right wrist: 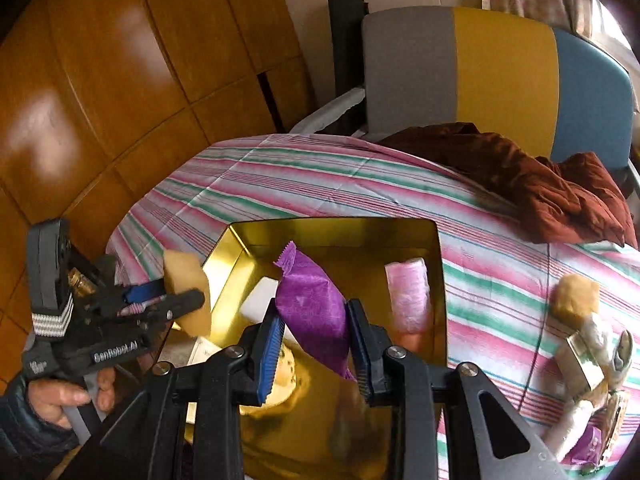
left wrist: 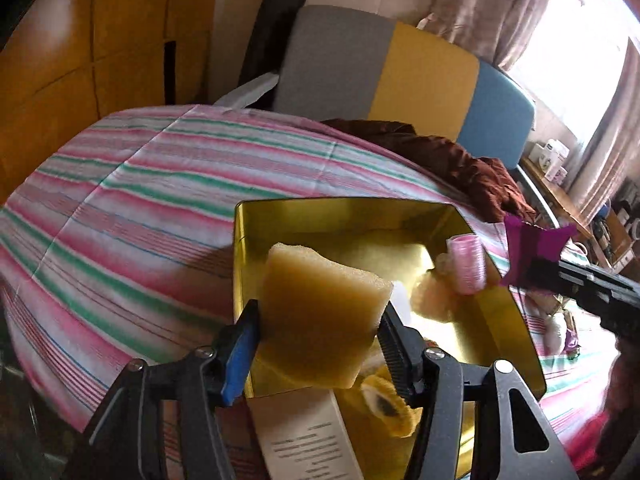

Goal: Organize objects
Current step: 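Carry the yellow sponge over the tray with left gripper while right gripper carries the purple packet there, then open both grippers over the tray and move them back to the pile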

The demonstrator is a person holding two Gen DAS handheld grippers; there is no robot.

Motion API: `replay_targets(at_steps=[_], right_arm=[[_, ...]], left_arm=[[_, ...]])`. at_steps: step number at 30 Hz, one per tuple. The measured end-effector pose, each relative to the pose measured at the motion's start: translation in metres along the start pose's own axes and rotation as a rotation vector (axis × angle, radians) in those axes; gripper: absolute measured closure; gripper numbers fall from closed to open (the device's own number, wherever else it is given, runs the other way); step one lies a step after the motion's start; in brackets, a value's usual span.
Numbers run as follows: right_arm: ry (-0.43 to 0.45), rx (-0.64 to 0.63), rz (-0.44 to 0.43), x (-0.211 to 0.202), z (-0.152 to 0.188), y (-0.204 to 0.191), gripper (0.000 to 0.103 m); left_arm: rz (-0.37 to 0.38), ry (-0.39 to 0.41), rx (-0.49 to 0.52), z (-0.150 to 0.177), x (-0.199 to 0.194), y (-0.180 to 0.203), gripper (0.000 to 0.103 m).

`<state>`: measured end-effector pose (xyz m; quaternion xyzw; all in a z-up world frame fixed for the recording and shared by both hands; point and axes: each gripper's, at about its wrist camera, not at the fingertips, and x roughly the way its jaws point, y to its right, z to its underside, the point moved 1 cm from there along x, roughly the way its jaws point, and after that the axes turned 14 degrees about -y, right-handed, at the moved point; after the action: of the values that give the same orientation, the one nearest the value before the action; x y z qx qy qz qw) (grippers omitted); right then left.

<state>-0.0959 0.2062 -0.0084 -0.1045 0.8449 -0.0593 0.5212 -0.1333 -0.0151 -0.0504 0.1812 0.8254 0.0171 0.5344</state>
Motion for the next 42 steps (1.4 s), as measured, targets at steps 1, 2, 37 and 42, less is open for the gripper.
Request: replay_targets(at_steps=[1,2,37,42], right_arm=[[-0.015,0.0,0.036,0.007,-0.004,0.0,0.069],[-0.019,0.002,0.057,0.01,-0.006,-0.001,0.06],[0.141,0.059,0.188,-0.031,0.077,-0.009,0.032],[0.128,0.073,0.2,-0.031,0.087,0.0,0.032]], left_arm=[[0.002,-0.008,-0.009,0.0,0.001,-0.003,0.038],[0.0,-0.015,-0.017,0.001,0.001,-0.004,0.029],[-0.115,0.203,0.082,0.045,-0.061,0.043,0.0],[-0.137,0.205,0.101,0.048,-0.062,0.051,0.0]])
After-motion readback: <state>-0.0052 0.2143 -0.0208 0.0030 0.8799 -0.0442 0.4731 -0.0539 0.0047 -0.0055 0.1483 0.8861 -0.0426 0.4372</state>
